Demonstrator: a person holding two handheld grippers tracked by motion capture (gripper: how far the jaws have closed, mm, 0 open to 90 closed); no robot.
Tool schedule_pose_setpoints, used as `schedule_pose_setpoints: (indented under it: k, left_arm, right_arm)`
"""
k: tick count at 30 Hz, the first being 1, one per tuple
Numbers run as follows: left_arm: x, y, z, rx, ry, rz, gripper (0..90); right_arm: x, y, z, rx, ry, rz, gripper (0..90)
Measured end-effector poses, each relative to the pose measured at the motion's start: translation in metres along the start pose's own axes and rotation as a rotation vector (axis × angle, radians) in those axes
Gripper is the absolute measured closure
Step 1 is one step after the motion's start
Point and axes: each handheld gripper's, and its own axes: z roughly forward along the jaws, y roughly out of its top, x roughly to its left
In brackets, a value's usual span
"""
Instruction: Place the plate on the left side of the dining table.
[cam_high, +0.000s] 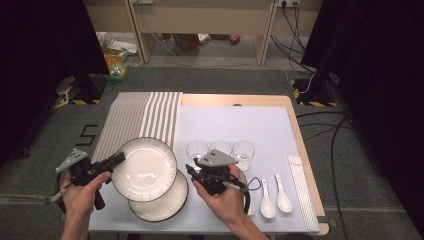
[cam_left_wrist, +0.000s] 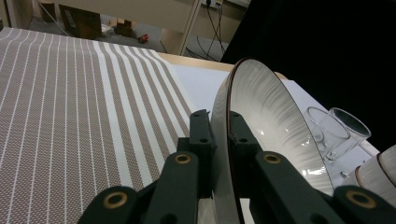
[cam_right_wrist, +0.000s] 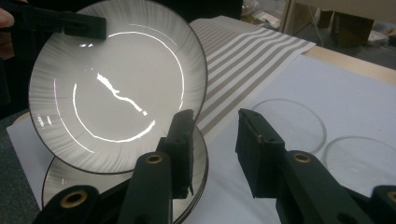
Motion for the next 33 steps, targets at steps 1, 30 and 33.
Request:
schedule_pose_setpoints:
  k: [1, 30, 33]
  left_arm:
    - [0.0, 0.0, 0.0, -0.004, -0.001, -0.002, 83.0]
    - [0.018, 0.019, 0.007, -0.068, 0.012, -0.051, 83.1]
    - [0.021, 0.02, 0.009, -0.065, 0.013, -0.066, 83.1]
  right_arm:
    - [-0.001, 0.0, -0.001, -0.009, -0.005, -0.002, 66.5]
    - [-0.031, -0.003, -0.024, -0.099, -0.073, 0.024, 64.9]
    - [-0.034, -0.004, -0.026, -0.108, -0.081, 0.015, 64.7]
